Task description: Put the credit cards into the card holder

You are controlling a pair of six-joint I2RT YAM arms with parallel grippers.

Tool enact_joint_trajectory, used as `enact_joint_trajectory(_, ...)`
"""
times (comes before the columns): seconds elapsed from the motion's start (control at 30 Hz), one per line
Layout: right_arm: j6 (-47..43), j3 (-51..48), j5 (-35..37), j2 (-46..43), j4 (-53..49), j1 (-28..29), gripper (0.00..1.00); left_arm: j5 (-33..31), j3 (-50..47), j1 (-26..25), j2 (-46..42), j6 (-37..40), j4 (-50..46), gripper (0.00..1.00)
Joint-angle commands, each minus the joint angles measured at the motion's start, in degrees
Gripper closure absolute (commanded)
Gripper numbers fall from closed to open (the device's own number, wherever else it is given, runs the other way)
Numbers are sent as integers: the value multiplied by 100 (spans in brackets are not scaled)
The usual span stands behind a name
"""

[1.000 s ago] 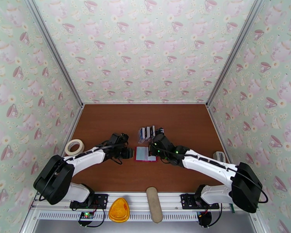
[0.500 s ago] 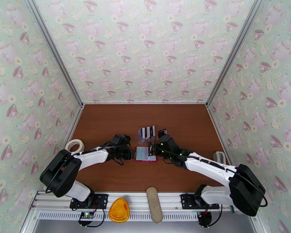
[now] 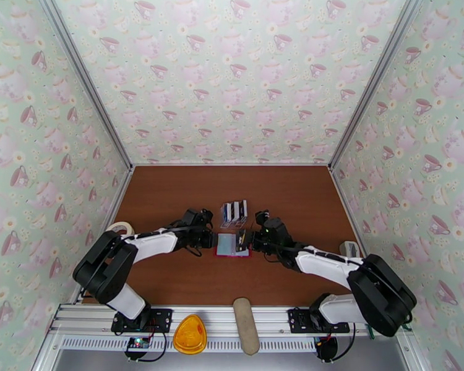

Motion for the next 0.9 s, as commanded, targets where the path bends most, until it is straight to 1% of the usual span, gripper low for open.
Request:
enact_joint_trajectory(0.0,183,-167,-402,223,704,-58,100,318,-53,-46,78,47,383,75)
enact_joint_trajectory(0.13,263,-269,-552,435,1077,-91,100,416,-117,-83,155,23,520,75)
enact_joint_trajectory(0.4,348,-370,-708,650,1493,-237,100,172,-155,-87,312,28,339,75)
enact_joint_trajectory(0.6,550,-496,-957,955,2079,-374,100,-152,-145,-85,318,113,45,75)
enact_joint_trajectory(0.87,789,-561,-1168,1459,2815,-408,100,-109,-204,-89,342,57,81,75)
